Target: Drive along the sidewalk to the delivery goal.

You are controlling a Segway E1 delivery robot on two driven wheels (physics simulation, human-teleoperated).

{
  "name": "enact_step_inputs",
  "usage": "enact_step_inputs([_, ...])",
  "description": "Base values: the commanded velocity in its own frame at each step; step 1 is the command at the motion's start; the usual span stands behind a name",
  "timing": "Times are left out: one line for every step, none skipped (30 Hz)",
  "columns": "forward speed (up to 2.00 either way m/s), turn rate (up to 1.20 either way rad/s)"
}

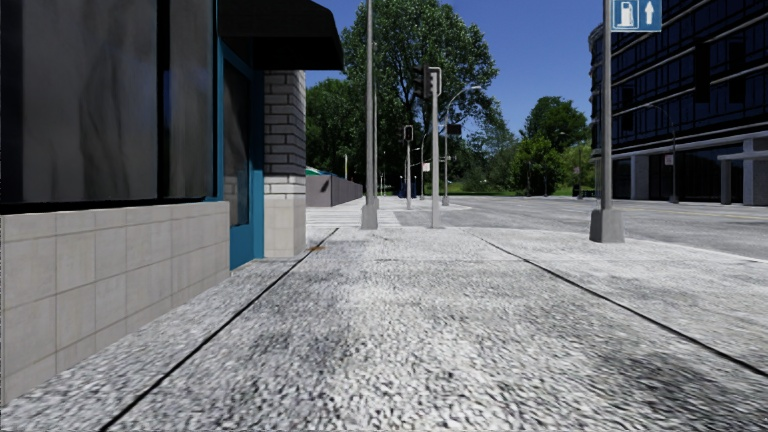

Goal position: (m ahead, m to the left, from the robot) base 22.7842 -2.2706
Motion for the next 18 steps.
enact_step_inputs([2.0,0.0])
enact_step_inputs([2.0,0.0])
enact_step_inputs([2.0,0.0])
enact_step_inputs([2.0,0.0])
enact_step_inputs([2.0,0.0])
enact_step_inputs([2.0,0.0])
enact_step_inputs([2.0,0.0])
enact_step_inputs([2.0,0.0])
enact_step_inputs([2.0,0.0])
enact_step_inputs([2.0,0.0])
enact_step_inputs([2.0,0.0])
enact_step_inputs([2.0,0.0])
enact_step_inputs([2.0,0.0])
enact_step_inputs([2.0,0.0])
enact_step_inputs([2.0,0.0])
enact_step_inputs([2.0,0.0])
enact_step_inputs([2.0,0.0])
enact_step_inputs([2.0,0.0])
